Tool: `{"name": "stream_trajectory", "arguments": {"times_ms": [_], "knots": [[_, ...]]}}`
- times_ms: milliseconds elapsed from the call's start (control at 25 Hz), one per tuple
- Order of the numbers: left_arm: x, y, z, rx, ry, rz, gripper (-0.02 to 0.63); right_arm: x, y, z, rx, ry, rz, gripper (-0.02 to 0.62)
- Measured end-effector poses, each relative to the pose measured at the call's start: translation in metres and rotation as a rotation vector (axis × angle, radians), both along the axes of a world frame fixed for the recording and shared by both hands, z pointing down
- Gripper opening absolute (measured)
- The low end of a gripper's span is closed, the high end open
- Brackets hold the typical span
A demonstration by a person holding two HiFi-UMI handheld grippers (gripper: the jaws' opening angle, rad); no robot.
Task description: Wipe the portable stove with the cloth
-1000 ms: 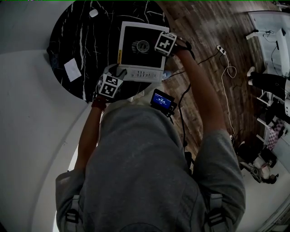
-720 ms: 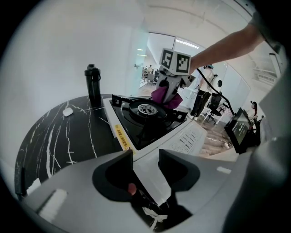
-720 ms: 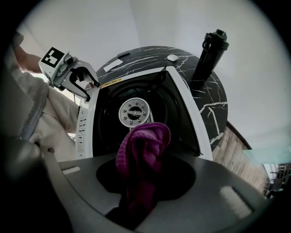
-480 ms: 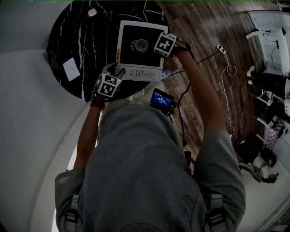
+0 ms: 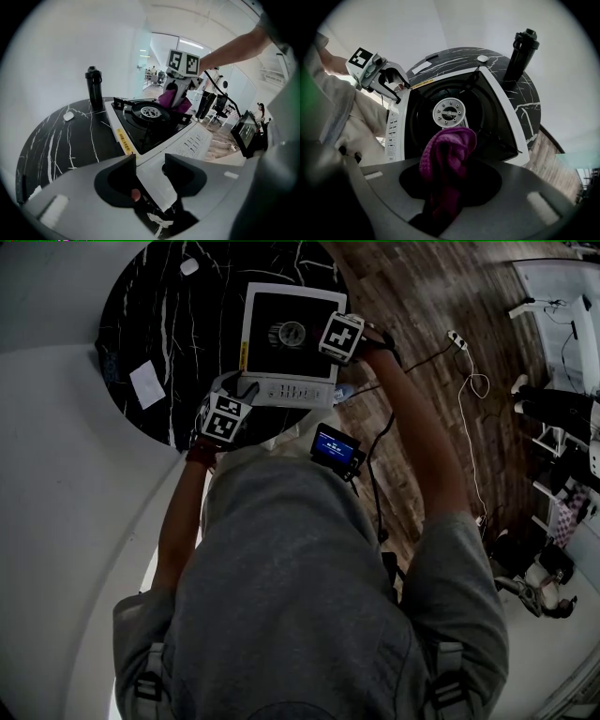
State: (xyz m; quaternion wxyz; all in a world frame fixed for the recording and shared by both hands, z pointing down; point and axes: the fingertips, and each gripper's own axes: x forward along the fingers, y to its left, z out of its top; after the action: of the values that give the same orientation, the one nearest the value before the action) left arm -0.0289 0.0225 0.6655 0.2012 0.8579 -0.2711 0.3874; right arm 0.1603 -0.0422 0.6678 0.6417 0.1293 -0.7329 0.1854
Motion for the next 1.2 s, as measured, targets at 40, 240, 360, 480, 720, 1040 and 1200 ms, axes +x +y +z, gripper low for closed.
{"name": "stream_trajectory", "arguments": {"times_ms": [40,240,360,480,720,1040,1200], "knots": [[0.000,0.000,0.000,0.000,-0.001,0.003,0.196,0.000,0.003,0.002,-0.010,0.001,0.004,0.129],[0.001,0.001,0.000,-0.003,-0.001,0.016,0.196,-0.014,0.039,-0.005,-0.180,-0.050,0.037,0.129],[0.001,0.001,0.000,-0.002,0.003,0.016,0.196,-0.010,0.027,-0.001,-0.121,-0.022,-0.001,0.129],[0.000,0.001,0.001,-0.001,0.004,0.014,0.195,-0.010,0.026,0.002,-0.110,0.001,-0.035,0.129],[0.001,0.000,0.000,-0.005,0.007,0.020,0.192,-0.013,0.031,0.003,-0.139,-0.026,-0.012,0.127],[0.001,-0.001,0.000,-0.004,0.012,0.015,0.189,-0.016,0.035,0.005,-0.196,-0.080,0.048,0.123],[0.002,0.001,-0.001,-0.001,0.008,0.020,0.187,-0.011,0.035,0.001,-0.174,-0.213,0.171,0.127]]}}
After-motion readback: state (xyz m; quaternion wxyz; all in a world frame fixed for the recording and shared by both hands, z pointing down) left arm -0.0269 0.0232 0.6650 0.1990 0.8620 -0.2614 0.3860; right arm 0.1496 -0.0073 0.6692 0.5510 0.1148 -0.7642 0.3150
